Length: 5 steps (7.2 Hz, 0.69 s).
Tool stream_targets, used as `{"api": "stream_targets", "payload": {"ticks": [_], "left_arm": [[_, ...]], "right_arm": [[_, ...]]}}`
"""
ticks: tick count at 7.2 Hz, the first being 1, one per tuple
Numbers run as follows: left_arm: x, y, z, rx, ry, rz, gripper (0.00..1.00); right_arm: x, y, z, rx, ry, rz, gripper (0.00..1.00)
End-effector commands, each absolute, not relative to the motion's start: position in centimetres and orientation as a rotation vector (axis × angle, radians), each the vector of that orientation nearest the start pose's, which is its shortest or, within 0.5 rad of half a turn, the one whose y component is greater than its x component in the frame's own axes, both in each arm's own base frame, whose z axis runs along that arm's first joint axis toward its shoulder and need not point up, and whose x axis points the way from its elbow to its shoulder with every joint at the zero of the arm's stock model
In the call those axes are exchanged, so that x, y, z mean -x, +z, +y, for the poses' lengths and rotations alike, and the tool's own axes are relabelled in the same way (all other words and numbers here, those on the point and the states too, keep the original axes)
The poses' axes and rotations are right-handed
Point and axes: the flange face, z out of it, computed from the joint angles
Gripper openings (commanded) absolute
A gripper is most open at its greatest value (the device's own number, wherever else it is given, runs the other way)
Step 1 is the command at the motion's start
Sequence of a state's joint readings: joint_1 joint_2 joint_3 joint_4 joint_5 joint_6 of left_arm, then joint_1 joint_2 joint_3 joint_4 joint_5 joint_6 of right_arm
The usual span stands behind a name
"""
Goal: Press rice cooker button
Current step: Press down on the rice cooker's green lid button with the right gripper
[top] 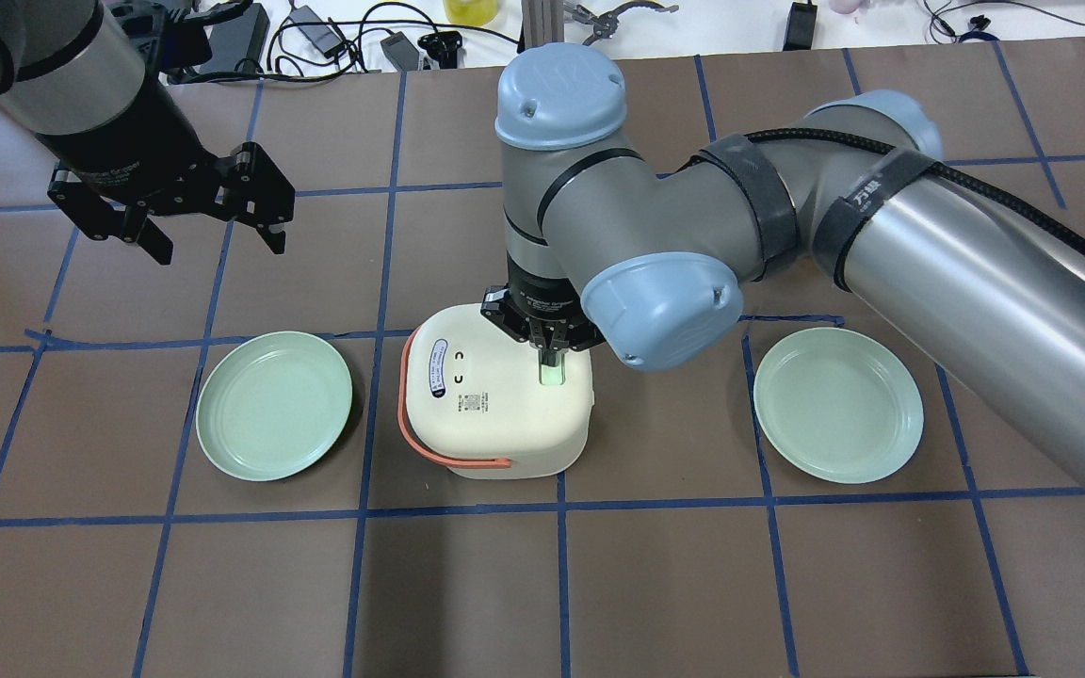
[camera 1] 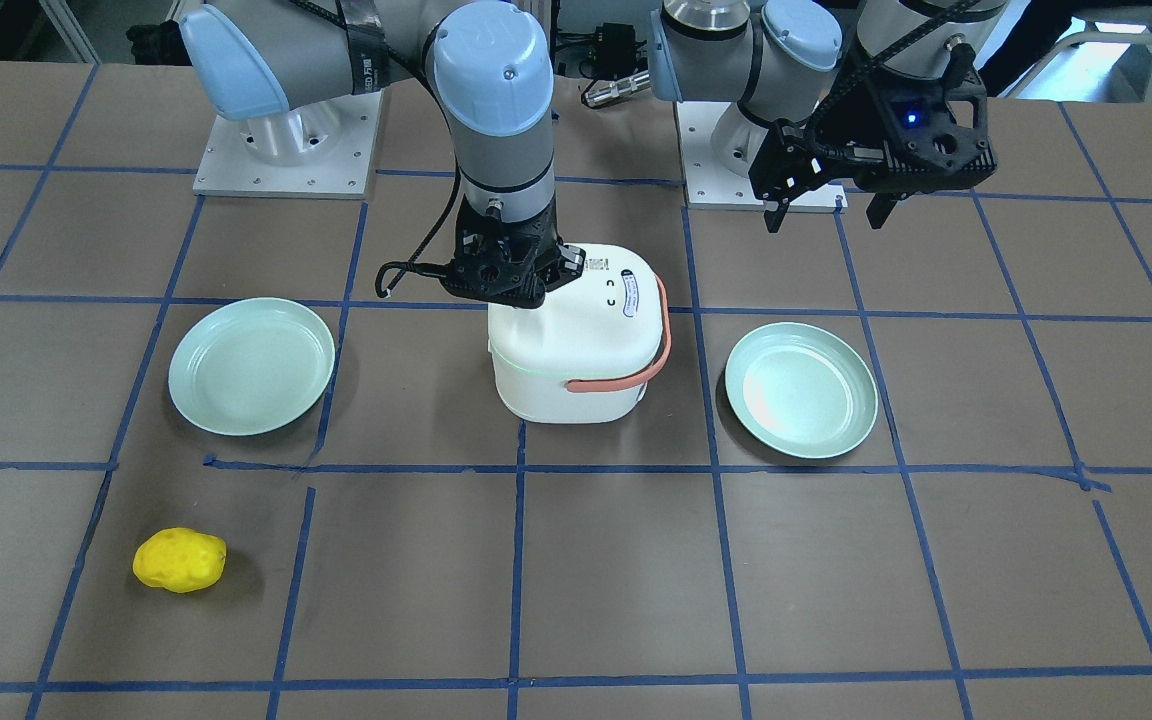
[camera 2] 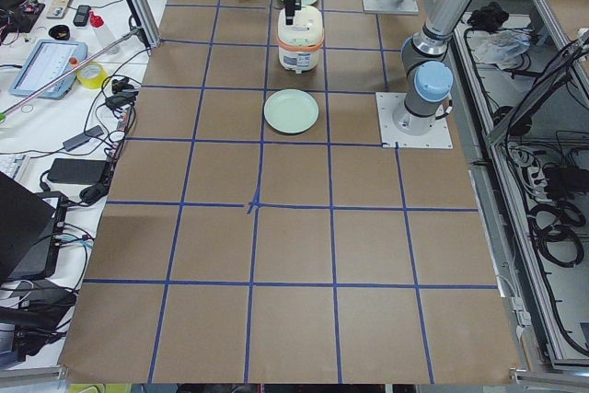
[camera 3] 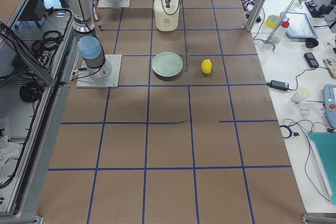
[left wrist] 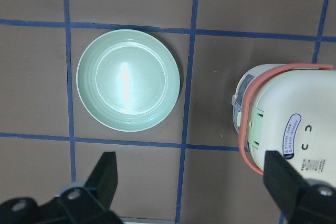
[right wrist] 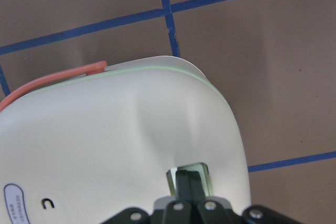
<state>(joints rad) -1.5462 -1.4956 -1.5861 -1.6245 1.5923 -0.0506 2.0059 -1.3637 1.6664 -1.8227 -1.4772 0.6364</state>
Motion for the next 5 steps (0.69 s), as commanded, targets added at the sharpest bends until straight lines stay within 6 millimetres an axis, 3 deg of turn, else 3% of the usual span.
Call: {"api": "stream_targets", "payload": {"ticks": [1,2,3,5], "left_arm": [[12.0,51.1,-46.3,0.117,-0.01,3.118,1.0],[12.0,51.1,-46.3,0.115,-0.01,3.118,1.0],[12.0,51.1,-46.3,0.117,-0.01,3.118,1.0],[12.0,51.1,-46.3,0.115,-0.01,3.118,1.0]], "right_arm": [[-36.4,38.0,-44.7,-0.313,0.078,3.055,0.0],[-36.2,40.1,-44.0,-0.304,0.073,3.061,0.75],[-35.9,41.7,-43.6,-0.288,0.069,3.06,1.0],[-34.3,44.9,-45.8,-0.216,-0.043,3.051,1.0]]}}
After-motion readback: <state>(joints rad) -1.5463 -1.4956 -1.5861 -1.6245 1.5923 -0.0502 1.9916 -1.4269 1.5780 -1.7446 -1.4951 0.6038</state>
